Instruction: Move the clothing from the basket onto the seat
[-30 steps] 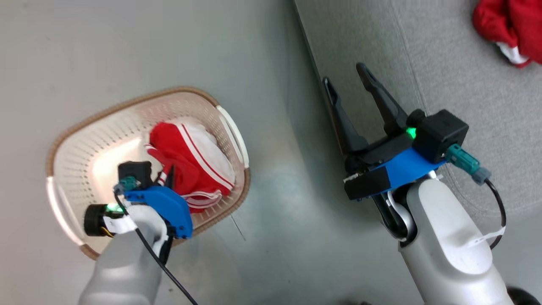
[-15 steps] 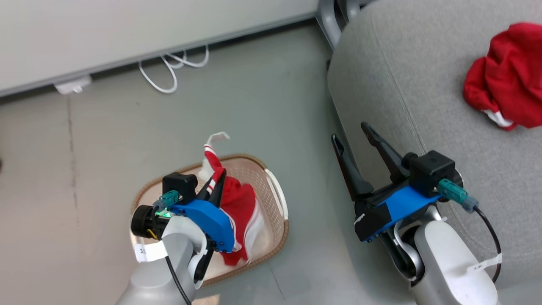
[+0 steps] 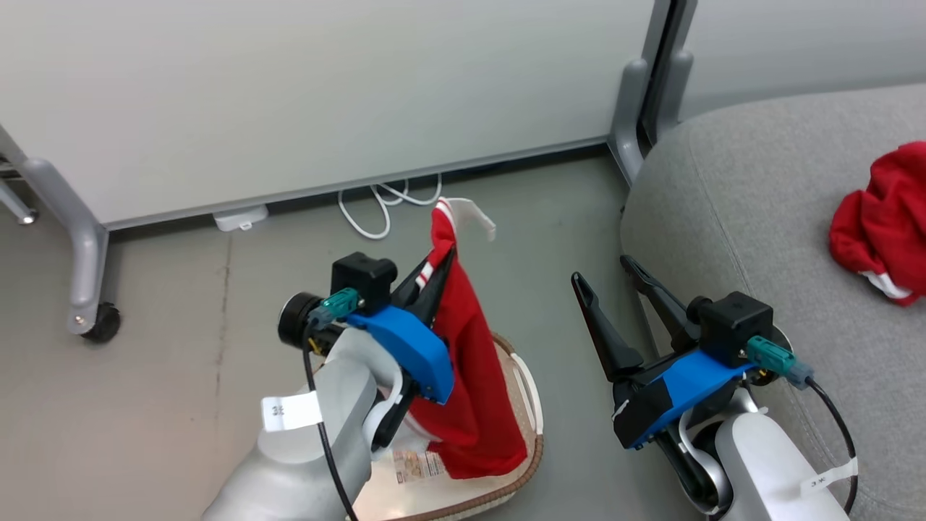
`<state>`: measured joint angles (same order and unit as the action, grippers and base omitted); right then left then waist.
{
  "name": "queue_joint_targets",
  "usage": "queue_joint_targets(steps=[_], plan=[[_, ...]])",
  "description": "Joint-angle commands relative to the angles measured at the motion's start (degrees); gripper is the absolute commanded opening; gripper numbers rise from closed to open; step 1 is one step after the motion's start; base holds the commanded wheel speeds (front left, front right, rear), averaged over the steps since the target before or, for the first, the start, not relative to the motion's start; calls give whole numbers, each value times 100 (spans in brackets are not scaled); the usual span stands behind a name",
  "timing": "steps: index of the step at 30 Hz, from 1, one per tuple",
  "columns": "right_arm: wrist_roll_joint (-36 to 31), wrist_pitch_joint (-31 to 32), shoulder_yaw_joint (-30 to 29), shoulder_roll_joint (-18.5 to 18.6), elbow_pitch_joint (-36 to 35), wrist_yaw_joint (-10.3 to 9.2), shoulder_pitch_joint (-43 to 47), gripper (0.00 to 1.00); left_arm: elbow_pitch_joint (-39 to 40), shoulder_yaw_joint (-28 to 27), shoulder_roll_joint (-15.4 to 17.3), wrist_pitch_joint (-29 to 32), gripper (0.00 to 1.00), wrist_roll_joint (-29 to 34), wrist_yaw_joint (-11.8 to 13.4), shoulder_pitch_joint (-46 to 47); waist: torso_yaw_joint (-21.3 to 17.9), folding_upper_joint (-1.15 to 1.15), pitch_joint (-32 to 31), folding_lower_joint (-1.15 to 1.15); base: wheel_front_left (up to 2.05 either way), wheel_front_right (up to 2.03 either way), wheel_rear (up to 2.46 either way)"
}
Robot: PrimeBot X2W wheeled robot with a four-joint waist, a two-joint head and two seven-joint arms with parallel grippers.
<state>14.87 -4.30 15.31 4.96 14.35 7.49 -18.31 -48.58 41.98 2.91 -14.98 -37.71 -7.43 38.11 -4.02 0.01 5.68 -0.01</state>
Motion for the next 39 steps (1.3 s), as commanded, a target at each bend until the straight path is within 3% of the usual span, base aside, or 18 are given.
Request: queue_joint_targets(steps=[1,26,39], plan=[[30,22,-1,8,-17,1,128,100,83,115,-3,-30,0,-20,-8,158,133,-1,-166,1,0,0,0],[95,194,192,-23,15,1,305,100,333,1014,0,134,0,-787,180,898,356,-1,-439,1,0,0,0],[411,313,717,82,903,1,-488,100,424,1355,0,71,0,-1032,218,1032,431,-1,-322,1,0,0,0]])
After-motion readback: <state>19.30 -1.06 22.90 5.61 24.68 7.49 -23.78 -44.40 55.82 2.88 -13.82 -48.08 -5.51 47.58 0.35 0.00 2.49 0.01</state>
